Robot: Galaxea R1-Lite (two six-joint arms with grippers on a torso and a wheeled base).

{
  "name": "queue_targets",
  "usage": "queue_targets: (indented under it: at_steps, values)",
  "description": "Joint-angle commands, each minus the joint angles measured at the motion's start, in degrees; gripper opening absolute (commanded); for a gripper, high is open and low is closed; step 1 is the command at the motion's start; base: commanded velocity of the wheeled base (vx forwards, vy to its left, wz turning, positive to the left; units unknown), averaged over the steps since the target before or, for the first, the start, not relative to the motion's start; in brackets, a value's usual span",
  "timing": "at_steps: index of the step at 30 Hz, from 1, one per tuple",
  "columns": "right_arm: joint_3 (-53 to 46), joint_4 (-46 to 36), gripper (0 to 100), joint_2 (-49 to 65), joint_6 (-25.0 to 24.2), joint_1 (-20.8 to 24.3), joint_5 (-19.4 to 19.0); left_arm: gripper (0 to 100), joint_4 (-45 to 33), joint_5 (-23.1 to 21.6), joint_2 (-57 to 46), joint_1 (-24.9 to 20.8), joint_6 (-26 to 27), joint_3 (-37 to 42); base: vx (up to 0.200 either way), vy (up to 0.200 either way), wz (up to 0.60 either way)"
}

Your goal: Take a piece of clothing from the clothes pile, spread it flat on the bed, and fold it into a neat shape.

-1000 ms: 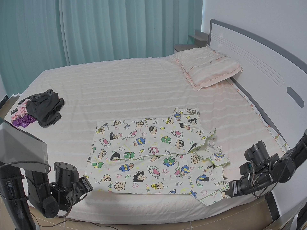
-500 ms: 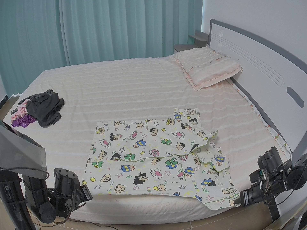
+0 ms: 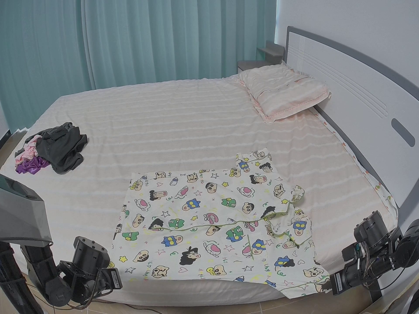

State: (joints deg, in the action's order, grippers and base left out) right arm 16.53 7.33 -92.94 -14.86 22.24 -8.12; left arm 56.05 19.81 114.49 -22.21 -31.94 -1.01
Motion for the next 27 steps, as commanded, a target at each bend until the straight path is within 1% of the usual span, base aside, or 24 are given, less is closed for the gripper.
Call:
queue_targets:
  at_steps: [1, 3, 8, 11, 13, 14, 17, 20, 21, 24, 27]
  values:
    - [-0.9, 0.0, 0, 0.1, 0.1, 1.9, 0.0, 0, -3.3, -0.1, -5.3, -0.4, 0.3, 0.9, 0.0, 0.0, 0.0]
    - [-0.5, 0.0, 0, 0.1, -0.3, 2.5, 0.1, 0, -5.0, -0.1, -6.5, -0.3, 0.4, 0.4, 0.0, 0.0, 0.0]
    - [0.3, 0.1, 0, 1.8, -0.5, 2.5, 0.1, 0, -6.2, -0.1, -7.2, -0.1, 0.3, -1.1, 0.0, 0.0, 0.0]
    - [2.4, -0.1, 0, 3.3, -0.6, 1.7, 0.0, 0, -7.4, -0.1, -7.2, 1.1, 0.1, -3.6, 0.0, 0.0, 0.0]
    - [3.6, -0.1, 0, 3.4, -0.6, 0.8, 0.1, 0, -7.8, -0.2, -7.5, 2.1, 0.0, -5.1, 0.0, 0.0, 0.0]
    - [5.4, -0.1, 0, 3.2, -0.7, -0.5, 0.0, 0, -8.9, -0.2, -8.0, 3.4, -0.1, -7.2, 0.0, 0.0, 0.0]
    - [8.0, 0.0, 0, 2.2, -0.9, -1.8, -0.1, 0, -11.7, -0.2, -8.1, 4.5, -0.7, -10.3, 0.0, 0.0, 0.0]
    - [11.3, 0.1, 0, -0.2, -1.0, -3.3, -0.1, 0, -16.3, -0.3, -8.3, 5.7, -3.6, -15.2, 0.0, 0.0, 0.0]
    - [12.3, 0.2, 0, -1.1, -1.3, -3.7, -0.1, 0, -17.9, -0.6, -8.1, 6.2, -4.2, -16.6, 0.0, 0.0, 0.0]
    - [15.4, 0.6, 0, -4.4, -2.2, -4.4, -0.1, 0, -21.6, -3.6, -7.8, 7.2, -4.7, -19.7, 0.0, 0.0, 0.0]
    - [18.1, 0.7, 0, -7.3, -2.7, -4.5, -0.1, 0, -24.9, -4.7, -6.7, 7.2, -6.4, -23.2, 0.0, 0.0, 0.0]
